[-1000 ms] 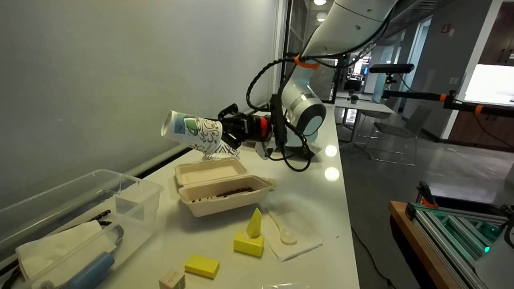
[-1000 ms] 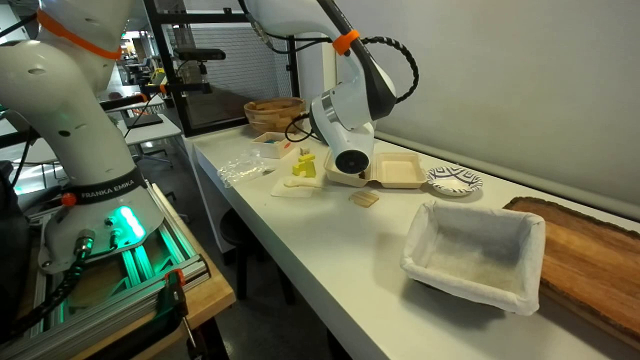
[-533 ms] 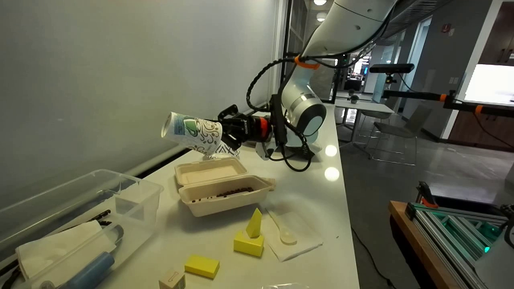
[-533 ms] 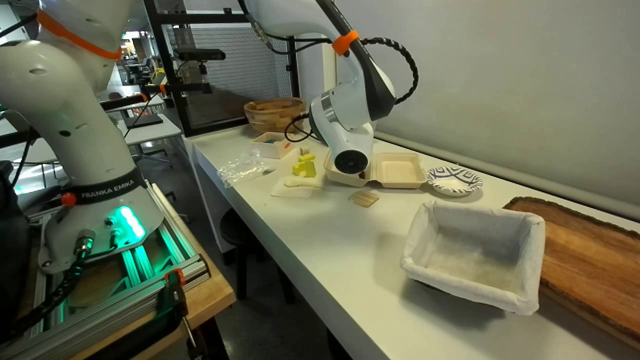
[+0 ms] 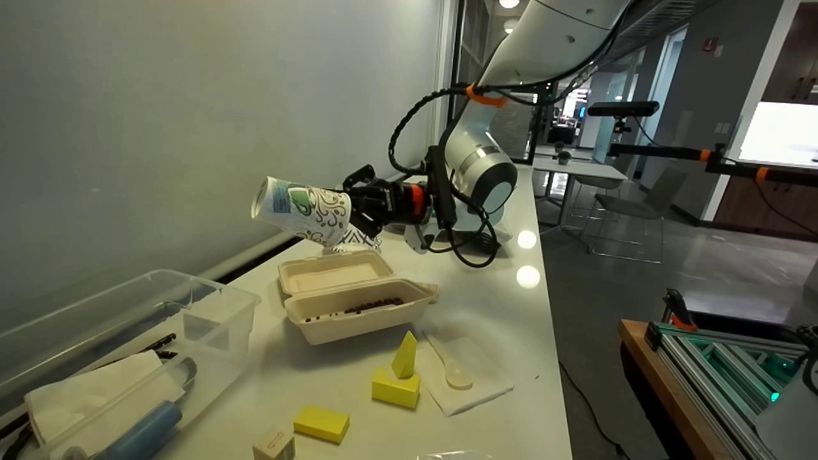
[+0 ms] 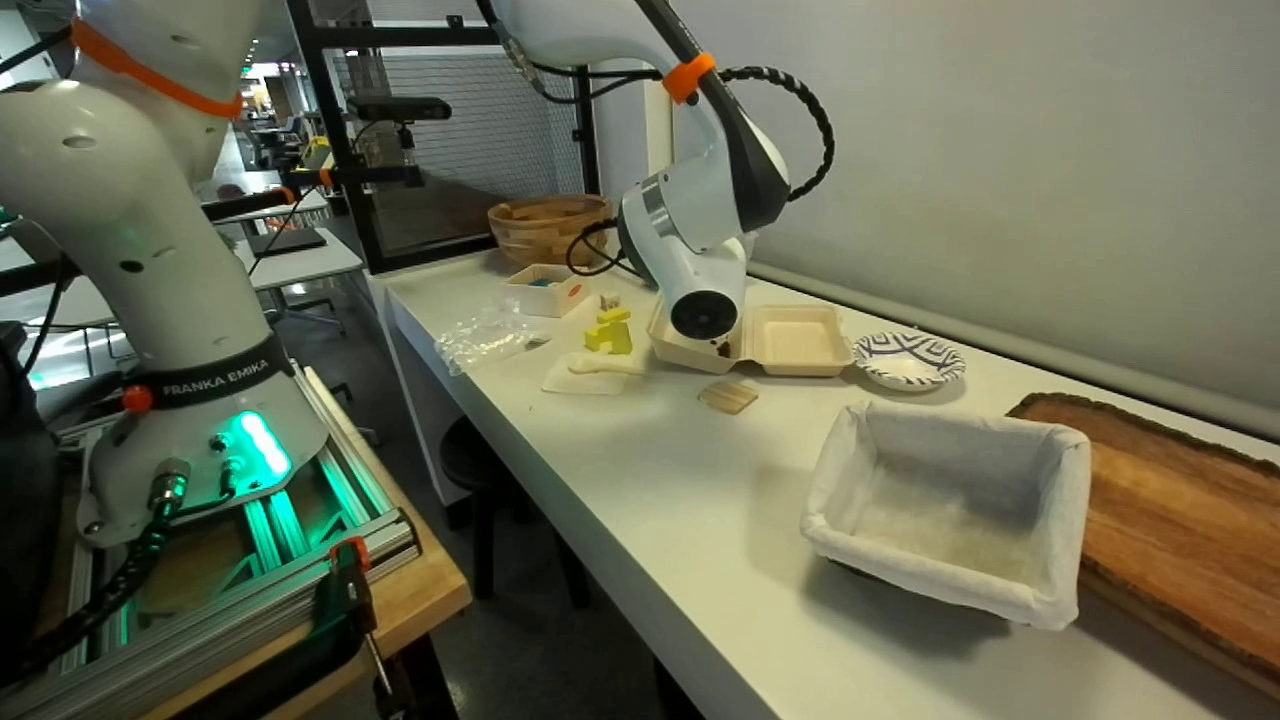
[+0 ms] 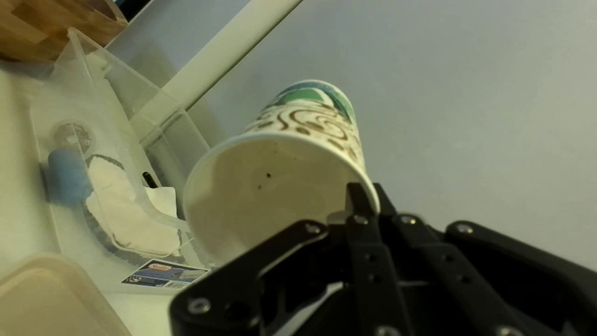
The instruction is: Pick up the cup, and then pour its contents into the styrofoam pack
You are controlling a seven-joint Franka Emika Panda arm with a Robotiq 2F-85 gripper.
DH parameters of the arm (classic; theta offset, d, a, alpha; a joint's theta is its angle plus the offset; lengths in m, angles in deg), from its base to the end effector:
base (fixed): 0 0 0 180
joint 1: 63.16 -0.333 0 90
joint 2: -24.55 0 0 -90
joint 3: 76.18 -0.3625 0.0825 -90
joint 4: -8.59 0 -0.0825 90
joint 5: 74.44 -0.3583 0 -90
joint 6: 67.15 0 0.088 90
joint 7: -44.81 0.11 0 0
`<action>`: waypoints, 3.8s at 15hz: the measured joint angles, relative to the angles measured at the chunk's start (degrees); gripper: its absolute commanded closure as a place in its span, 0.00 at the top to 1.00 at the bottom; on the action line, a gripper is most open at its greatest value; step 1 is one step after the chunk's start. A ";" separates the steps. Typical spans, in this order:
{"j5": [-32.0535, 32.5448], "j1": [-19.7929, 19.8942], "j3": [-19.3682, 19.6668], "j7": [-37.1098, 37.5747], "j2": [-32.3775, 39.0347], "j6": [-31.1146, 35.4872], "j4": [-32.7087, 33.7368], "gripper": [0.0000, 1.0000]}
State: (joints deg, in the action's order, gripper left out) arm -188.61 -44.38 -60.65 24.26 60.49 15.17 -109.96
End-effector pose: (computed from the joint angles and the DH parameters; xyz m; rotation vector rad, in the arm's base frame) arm 0.5500 -0.2231 0.2400 -0.9961 1.0068 -0.1166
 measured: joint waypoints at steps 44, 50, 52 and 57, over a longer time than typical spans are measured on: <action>31.74 -7.27 -0.16 22.88 -34.20 40.71 -2.82 0.01; 38.04 -7.08 -0.62 23.89 -35.02 45.74 -2.64 0.04; 38.04 -7.08 -0.67 23.89 -35.02 45.74 -2.64 0.01; 45.42 -6.98 -0.68 23.49 -33.87 44.45 -1.43 0.01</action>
State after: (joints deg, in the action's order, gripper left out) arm -143.19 -51.35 -61.33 47.75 26.62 59.62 -111.39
